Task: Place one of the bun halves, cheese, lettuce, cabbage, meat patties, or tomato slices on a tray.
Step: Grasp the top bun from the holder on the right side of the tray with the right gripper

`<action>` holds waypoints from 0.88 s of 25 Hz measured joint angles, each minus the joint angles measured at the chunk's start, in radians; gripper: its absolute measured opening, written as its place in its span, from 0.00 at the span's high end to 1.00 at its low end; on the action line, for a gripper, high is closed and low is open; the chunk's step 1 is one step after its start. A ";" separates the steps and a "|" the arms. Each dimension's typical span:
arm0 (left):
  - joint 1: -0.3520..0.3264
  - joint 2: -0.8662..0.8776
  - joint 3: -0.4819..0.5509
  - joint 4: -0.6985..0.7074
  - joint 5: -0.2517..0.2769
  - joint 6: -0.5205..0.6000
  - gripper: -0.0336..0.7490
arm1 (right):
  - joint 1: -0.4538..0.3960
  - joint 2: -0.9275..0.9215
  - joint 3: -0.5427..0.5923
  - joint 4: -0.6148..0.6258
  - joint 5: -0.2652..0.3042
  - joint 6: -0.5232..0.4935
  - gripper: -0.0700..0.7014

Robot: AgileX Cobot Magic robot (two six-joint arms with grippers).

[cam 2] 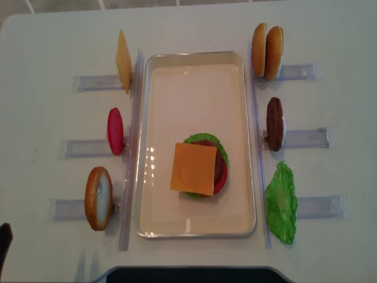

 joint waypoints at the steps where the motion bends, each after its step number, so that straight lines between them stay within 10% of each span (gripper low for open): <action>1: 0.000 0.000 0.000 0.000 0.000 0.000 0.69 | 0.000 0.000 0.000 0.000 0.000 0.000 0.45; 15: 0.000 0.000 0.000 0.000 0.000 0.000 0.69 | 0.000 0.001 -0.002 0.000 -0.008 -0.014 0.45; 22: 0.000 0.000 0.000 0.000 0.000 0.000 0.69 | 0.000 0.259 -0.079 -0.001 -0.155 -0.025 0.46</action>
